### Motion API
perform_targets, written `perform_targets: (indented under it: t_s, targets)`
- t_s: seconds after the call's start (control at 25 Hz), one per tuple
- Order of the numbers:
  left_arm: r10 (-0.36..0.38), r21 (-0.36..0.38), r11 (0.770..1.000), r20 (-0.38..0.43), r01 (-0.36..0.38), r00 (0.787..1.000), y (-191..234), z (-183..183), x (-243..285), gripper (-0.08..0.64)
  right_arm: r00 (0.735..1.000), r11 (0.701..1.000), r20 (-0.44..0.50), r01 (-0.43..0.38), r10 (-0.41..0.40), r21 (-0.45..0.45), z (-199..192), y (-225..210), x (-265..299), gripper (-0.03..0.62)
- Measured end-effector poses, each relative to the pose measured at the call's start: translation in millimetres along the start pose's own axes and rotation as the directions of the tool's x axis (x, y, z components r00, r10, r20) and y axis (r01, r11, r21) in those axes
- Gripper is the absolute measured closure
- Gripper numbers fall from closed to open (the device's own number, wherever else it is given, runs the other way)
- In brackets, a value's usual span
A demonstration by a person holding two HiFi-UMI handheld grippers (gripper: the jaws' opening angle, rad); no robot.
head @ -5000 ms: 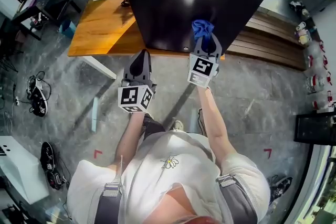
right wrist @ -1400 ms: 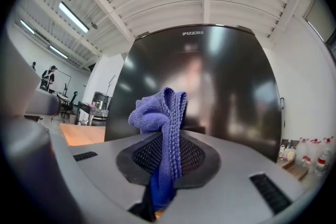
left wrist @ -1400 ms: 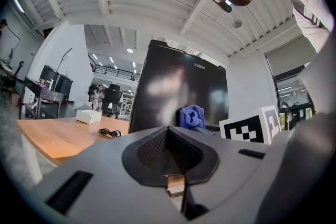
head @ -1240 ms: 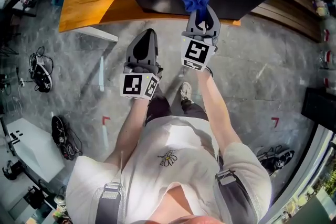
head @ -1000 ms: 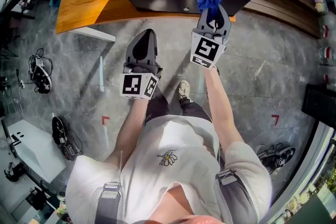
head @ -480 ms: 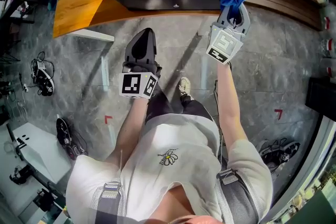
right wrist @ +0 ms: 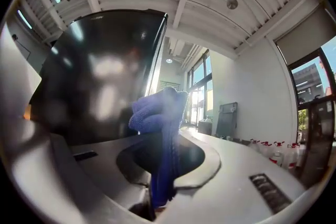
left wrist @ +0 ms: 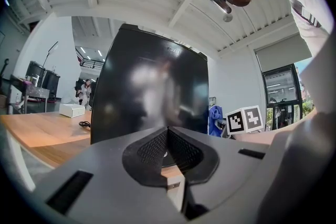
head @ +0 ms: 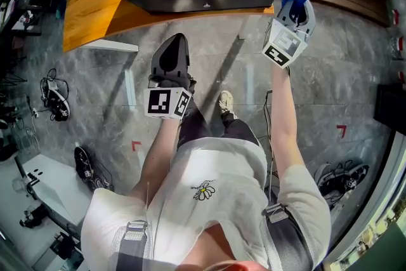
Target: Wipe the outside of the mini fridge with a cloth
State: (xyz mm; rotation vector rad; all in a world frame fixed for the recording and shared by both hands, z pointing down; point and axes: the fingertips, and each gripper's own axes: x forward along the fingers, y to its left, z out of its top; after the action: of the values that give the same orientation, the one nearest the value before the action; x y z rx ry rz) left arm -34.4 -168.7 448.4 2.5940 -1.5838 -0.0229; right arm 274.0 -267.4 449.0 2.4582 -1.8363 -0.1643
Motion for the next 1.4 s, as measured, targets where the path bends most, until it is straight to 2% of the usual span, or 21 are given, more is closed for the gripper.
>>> perform_targets:
  t_s: [0.16,0.32,0.48,0.64,1.0,1.4]
  targets:
    - [-0.005,0.0,1.0,0.001,0.005,1.0,1,-1,0,0.555,1.0,1.0,0.0,0.022,-0.022,0.006,0,-10,-6,0.531]
    - [-0.008,-0.003,1.0,0.01,0.008,1.0,3,1,-2,0.555,1.0,0.999,-0.004,-0.01,0.01,0.031,1,0,-28,0.531]
    - [-0.001,-0.008,1.0,0.016,0.002,1.0,9,-1,-6,0.555,0.996,0.995,0.006,-0.091,0.09,0.047,3,33,-59,0.531]
    - [0.007,-0.009,1.0,0.025,-0.007,1.0,13,1,-13,0.555,0.979,0.976,0.013,-0.201,0.201,0.082,9,84,-80,0.531]
    - [0.059,-0.027,0.998,0.04,-0.058,0.997,64,4,-37,0.555,0.92,0.909,0.03,-0.392,0.392,0.144,28,218,-100,0.531]
    - [0.167,-0.046,0.985,0.02,-0.166,0.986,147,-13,-73,0.555,0.814,0.805,0.049,-0.58,0.579,0.125,28,376,-120,0.531]
